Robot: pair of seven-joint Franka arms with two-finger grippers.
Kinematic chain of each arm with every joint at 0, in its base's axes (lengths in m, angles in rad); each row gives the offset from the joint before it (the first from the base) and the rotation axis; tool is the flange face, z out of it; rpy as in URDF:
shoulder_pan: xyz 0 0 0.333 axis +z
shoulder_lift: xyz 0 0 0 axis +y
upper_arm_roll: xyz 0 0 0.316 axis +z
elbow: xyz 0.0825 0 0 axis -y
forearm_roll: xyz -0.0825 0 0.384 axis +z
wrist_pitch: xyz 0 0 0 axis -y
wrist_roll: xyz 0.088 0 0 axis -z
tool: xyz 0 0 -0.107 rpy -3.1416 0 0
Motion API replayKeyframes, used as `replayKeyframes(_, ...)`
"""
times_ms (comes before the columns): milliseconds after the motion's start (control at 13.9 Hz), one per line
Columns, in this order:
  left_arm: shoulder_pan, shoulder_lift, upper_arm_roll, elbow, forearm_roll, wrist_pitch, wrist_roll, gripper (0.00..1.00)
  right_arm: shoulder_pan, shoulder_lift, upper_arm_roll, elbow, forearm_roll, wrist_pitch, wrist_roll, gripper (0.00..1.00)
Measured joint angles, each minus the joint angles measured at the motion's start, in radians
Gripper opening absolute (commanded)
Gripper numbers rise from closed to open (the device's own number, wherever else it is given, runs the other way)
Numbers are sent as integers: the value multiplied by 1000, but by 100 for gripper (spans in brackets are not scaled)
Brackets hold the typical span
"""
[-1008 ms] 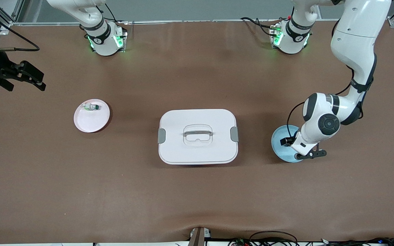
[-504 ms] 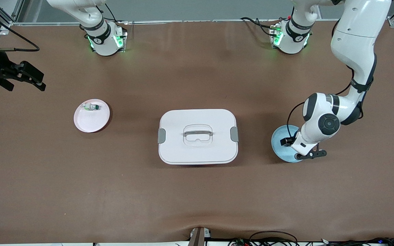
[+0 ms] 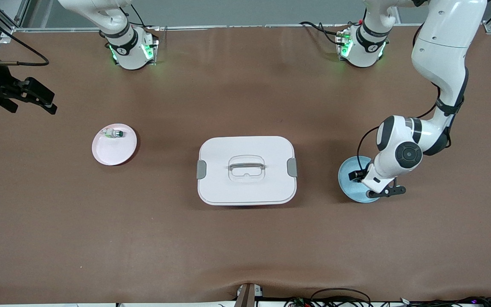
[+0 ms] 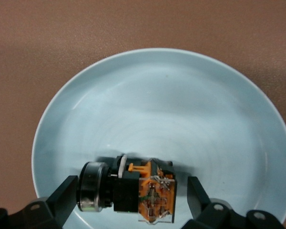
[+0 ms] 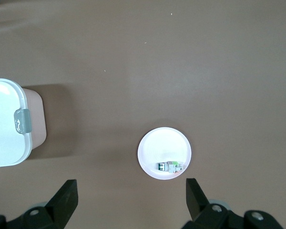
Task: Transfer orange switch to right arm and place
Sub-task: 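Lower the left gripper and close it on the orange switch, then lift the orange switch with the left gripper toward the box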
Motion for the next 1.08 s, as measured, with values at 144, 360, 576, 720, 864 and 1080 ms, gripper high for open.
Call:
replayKeyframes(144, 0, 0, 0, 0, 0, 1, 0, 63, 0, 0, 0, 0, 1, 0, 1, 100)
replayKeyframes(360, 0, -2, -2, 1, 0, 4, 1, 33, 0, 0, 0, 0, 2, 2, 1, 100)
replayKeyframes(576, 0, -2, -2, 1, 0, 4, -1, 33, -23, 0, -4, 0, 2, 14, 5, 100)
replayKeyframes(720, -1, -3, -3, 3, 0, 4, -2, 33, -38, 0, -5, 0, 4, 14, 5, 100)
replayKeyframes(864, -2, -21, -6, 11, 0, -24, -23, 33, -38, 0, -3, -1, 5, 13, 5, 100)
replayKeyframes(1080, -1, -96, -25, 38, -31, -159, -80, 33, -38, 0, -1, -3, 6, 12, 5, 100)
